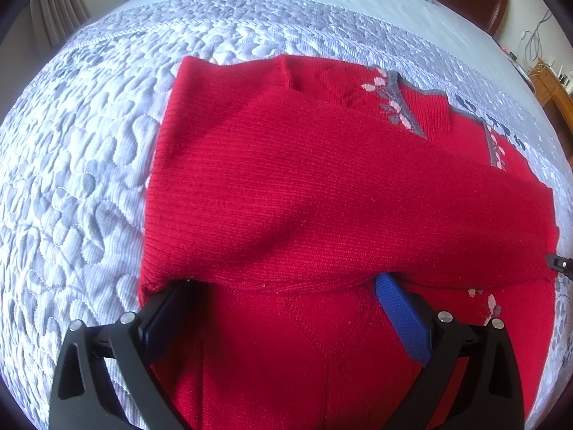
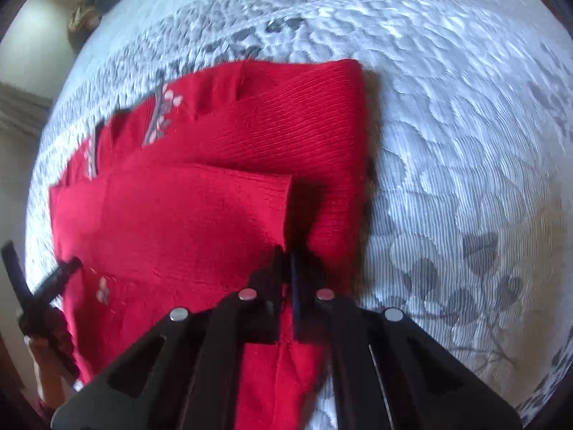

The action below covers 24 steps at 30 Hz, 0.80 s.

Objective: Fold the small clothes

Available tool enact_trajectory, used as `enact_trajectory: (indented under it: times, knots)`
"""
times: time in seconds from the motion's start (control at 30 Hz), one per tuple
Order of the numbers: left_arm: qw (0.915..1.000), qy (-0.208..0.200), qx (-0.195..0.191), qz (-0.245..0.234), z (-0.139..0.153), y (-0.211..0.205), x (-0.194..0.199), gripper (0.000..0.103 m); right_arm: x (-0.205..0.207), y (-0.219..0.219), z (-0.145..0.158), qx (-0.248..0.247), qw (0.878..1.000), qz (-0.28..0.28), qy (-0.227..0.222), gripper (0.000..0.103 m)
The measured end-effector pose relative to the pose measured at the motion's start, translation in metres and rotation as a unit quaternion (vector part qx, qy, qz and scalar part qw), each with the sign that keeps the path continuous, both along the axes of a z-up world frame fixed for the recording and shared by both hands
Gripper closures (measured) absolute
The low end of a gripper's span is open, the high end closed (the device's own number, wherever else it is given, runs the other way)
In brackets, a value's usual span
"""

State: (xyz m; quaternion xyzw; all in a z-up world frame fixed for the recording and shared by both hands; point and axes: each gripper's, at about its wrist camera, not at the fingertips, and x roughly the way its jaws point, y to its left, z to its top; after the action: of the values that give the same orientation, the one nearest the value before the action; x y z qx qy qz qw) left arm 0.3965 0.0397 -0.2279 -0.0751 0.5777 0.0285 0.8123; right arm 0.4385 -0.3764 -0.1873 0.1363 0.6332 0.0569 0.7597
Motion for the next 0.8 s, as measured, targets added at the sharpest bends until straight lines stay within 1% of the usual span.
enact_trajectory:
  times: [0.03,0.1,0.17,0.2,0.23,0.3,0.33,0.37,0.4,0.47,0.5,0.57,0.67,0.73,0.8]
  knots:
    - [0.9999,0.0,0.003,-0.01,0.001,-0.001,-0.002,0.003,-0.007,-0.003,0.005,0.004,1.0,-0.009,-0.005,0.093]
    - [0.9995,0.002,0.014,-0.027,0.005,-0.003,-0.01,0.003,-0.029,-0.007,0.015,0.007,1.0,-0.02,-0.018,0.089]
    - [0.9991,0.006,0.023,-0.036,0.012,-0.003,-0.029,0.004,-0.057,-0.004,0.022,0.001,0.999,-0.011,-0.033,0.074]
    - [0.9988,0.004,0.028,-0.04,0.017,-0.002,-0.045,0.004,-0.079,-0.001,0.025,-0.003,0.999,0.005,-0.034,0.072]
    - [0.9985,-0.001,0.032,-0.044,0.021,-0.001,-0.061,0.004,-0.1,0.002,0.026,-0.005,0.999,0.016,-0.036,0.07]
    - [0.9974,-0.005,0.051,-0.05,0.025,0.0,-0.092,0.004,-0.152,0.011,0.03,-0.007,0.998,0.038,-0.048,0.07]
    - [0.9966,-0.004,0.064,-0.051,0.026,0.004,-0.115,0.004,-0.171,0.017,0.03,-0.006,0.998,0.044,-0.05,0.069]
    - [0.9964,-0.009,0.068,-0.05,0.027,0.008,-0.137,0.004,-0.188,0.02,0.029,-0.004,0.998,0.046,-0.048,0.065]
    - [0.9963,-0.014,0.069,-0.048,0.027,0.012,-0.156,0.004,-0.213,0.023,0.025,-0.005,0.998,0.047,-0.042,0.064]
    - [0.9969,-0.016,0.067,-0.038,0.03,0.019,-0.188,0.003,-0.25,0.029,0.023,-0.032,0.997,0.054,-0.045,0.064]
    - [0.9974,-0.016,0.062,-0.032,0.031,0.022,-0.199,0.003,-0.269,0.034,0.025,-0.051,0.995,0.064,-0.056,0.064]
    - [0.998,-0.017,0.055,-0.025,0.038,0.027,-0.226,0.004,-0.289,0.041,0.027,-0.069,0.993,0.08,-0.052,0.06]
    - [0.999,-0.008,0.04,-0.018,0.046,0.034,-0.254,0.004,-0.308,0.041,0.032,-0.039,0.996,0.08,-0.032,0.059]
    - [0.9993,-0.005,0.034,-0.012,0.051,0.04,-0.269,0.004,-0.321,0.038,0.036,-0.017,0.996,0.077,-0.028,0.059]
    - [0.9999,0.001,0.013,-0.009,0.053,0.047,-0.279,0.004,-0.333,0.033,0.036,0.011,0.997,0.071,-0.015,0.059]
